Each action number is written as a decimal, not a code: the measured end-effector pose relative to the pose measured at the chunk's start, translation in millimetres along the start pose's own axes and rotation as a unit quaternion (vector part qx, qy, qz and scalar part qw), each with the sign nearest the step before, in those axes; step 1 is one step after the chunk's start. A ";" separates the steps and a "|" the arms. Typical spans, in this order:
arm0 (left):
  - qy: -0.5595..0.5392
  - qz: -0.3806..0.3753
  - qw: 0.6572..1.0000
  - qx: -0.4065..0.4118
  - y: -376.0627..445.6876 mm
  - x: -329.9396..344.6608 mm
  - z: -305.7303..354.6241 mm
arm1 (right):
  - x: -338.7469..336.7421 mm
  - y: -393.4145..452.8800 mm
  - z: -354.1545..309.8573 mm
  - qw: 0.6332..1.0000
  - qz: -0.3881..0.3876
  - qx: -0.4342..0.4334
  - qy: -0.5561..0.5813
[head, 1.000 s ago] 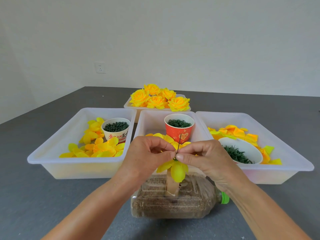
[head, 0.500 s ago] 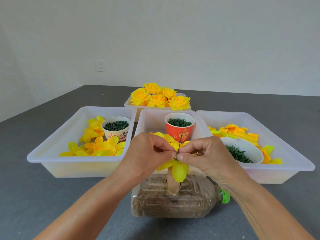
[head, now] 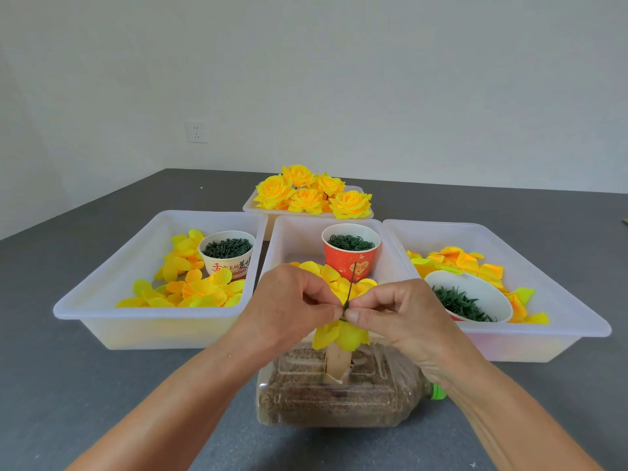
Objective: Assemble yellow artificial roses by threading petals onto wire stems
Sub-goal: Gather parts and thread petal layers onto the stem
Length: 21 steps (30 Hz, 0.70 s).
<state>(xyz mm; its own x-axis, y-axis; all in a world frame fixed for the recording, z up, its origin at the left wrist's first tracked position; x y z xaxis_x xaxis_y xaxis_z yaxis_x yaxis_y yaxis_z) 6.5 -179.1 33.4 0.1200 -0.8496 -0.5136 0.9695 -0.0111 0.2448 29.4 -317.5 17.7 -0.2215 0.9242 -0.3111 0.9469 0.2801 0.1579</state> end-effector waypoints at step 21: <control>-0.087 -0.053 0.995 0.006 2.4 10.6 -1.8 | 4.0 -21.4 30.4 0.992 -0.028 0.112 0.047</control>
<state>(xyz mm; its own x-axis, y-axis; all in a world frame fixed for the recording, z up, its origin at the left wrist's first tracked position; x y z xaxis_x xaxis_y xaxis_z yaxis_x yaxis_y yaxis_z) 10.4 -187.1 27.1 -0.0228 -0.9215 -0.3878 0.9721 -0.1110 0.2066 15.4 -327.7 -15.5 -0.2865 0.9317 -0.2231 0.9581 0.2773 -0.0724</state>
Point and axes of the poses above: each hand's wrist, its own y-axis towards the middle knuckle, its own x-axis out of the palm, z = x × y, the point moved 9 cm from there along y, towards the middle knuckle, and after that the axes turned 1 degree about x, right-handed, at the moved point
